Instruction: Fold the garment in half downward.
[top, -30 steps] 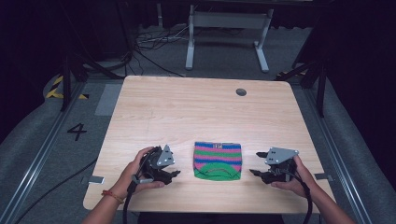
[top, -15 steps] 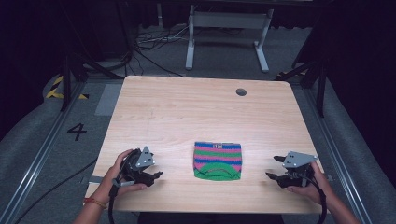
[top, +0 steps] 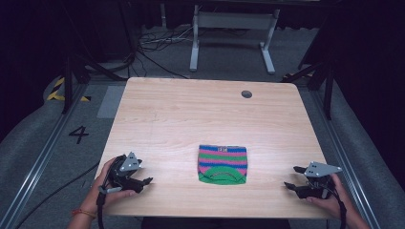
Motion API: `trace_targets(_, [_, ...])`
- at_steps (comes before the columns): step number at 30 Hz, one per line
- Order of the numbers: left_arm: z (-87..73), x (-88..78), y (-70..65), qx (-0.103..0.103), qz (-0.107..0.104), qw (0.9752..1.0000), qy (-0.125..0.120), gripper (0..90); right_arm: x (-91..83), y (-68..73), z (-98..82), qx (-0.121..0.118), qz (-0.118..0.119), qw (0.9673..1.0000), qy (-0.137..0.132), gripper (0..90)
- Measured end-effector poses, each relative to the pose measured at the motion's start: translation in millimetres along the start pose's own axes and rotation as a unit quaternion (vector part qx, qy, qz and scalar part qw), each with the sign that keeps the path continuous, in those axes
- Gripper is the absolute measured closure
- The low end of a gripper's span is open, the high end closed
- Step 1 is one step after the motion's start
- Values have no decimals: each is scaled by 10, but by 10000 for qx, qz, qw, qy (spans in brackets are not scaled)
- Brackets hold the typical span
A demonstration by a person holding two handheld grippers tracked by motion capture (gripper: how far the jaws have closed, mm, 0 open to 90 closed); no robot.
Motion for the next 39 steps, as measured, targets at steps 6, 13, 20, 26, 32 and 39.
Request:
trace_targets(6, [-141,-15,32,-362,-78,9992,-167,198,-41,-60,-126,417,88,9990,-137,261])
trace_targets(13, [-216,-3,28,-687,233,9968,-325,130,-61,-125,-209,743,142,9966,-311,219])
trace_targets(20, [-217,-1,26,-708,209,9967,-336,129,-59,-126,-209,720,153,9968,-311,215])
trace_targets(26, [-221,-5,38,-739,249,9965,-316,130,-62,-126,-213,732,137,9968,-307,215])
trace_targets(32, [-223,-4,48,-799,286,9959,-319,133,-64,-129,-216,751,125,9966,-307,207])
trace_targets(39, [-224,-4,51,-820,304,9957,-317,133,-54,-159,-220,881,-9,9958,-263,156])
Point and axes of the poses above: each handheld gripper's, and its own axes: x roughly forward along the jaws, z roughly out of its top, y roughly to its left, the point moved 7 cm from there along x, roughly forward along the jaws, and after that the axes turned 7 degrees about x, right-handed, at the moved point
